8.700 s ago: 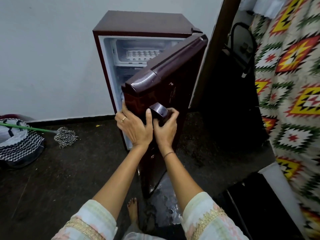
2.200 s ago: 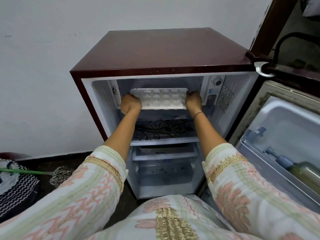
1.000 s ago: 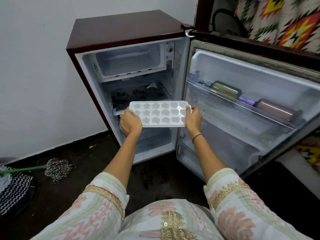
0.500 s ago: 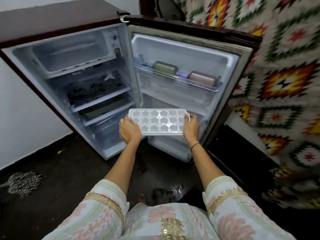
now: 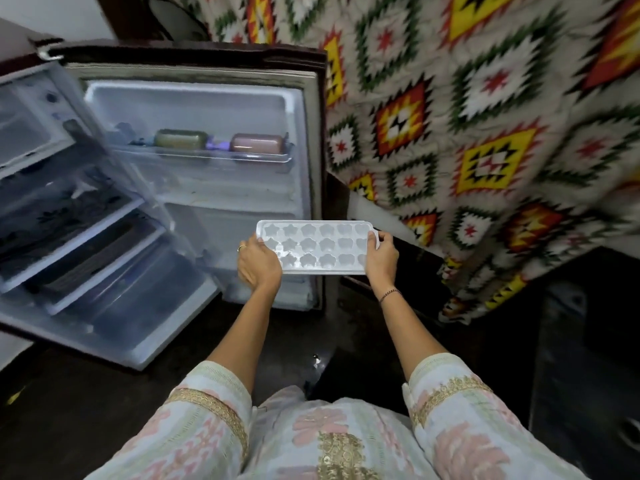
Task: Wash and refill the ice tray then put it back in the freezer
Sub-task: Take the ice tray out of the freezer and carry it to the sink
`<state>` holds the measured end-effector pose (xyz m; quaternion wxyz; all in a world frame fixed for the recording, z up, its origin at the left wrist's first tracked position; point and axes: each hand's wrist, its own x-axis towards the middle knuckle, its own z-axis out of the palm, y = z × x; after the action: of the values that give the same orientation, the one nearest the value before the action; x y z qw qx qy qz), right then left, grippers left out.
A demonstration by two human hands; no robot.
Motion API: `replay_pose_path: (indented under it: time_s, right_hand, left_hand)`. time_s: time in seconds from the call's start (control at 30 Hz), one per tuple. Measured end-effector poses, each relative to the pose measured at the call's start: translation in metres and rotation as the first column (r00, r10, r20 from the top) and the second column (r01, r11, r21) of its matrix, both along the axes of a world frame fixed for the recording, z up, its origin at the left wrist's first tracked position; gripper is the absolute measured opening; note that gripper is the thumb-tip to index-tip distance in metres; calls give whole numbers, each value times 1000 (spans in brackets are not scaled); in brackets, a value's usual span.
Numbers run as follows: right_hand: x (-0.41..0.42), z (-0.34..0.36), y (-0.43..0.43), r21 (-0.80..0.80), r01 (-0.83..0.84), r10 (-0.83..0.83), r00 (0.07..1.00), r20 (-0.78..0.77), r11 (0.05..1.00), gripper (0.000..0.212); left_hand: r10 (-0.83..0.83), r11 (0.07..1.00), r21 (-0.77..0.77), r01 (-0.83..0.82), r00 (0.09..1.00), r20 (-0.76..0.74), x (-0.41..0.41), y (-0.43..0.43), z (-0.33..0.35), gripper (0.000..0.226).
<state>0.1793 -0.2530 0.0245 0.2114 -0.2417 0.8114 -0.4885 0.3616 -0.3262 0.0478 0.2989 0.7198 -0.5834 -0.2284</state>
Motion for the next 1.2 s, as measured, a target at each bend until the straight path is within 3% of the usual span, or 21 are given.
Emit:
replay_pose_path:
  time_s: [0.3, 0.67, 1.0, 1.2]
  right_hand:
    - [-76, -2, 53, 51, 270, -270, 963, -4, 961, 39]
    - [-138, -1, 95, 41, 559, -559, 829, -7, 828, 36]
    - [-173, -3, 107, -15, 721, -718, 692, 73, 693, 42]
    - [-185, -5, 123, -24, 811, -809, 586, 49, 585, 33]
  left_hand:
    - [-261, 965, 4, 261, 964, -41, -100, 10, 4, 35]
    - [-548, 836, -30, 547, 836, -29, -208, 11, 6, 34]
    - [-738, 675, -40, 737, 675, -15, -286, -1, -5, 39]
    - [-834, 552, -60, 832, 550, -42, -325, 3, -14, 37]
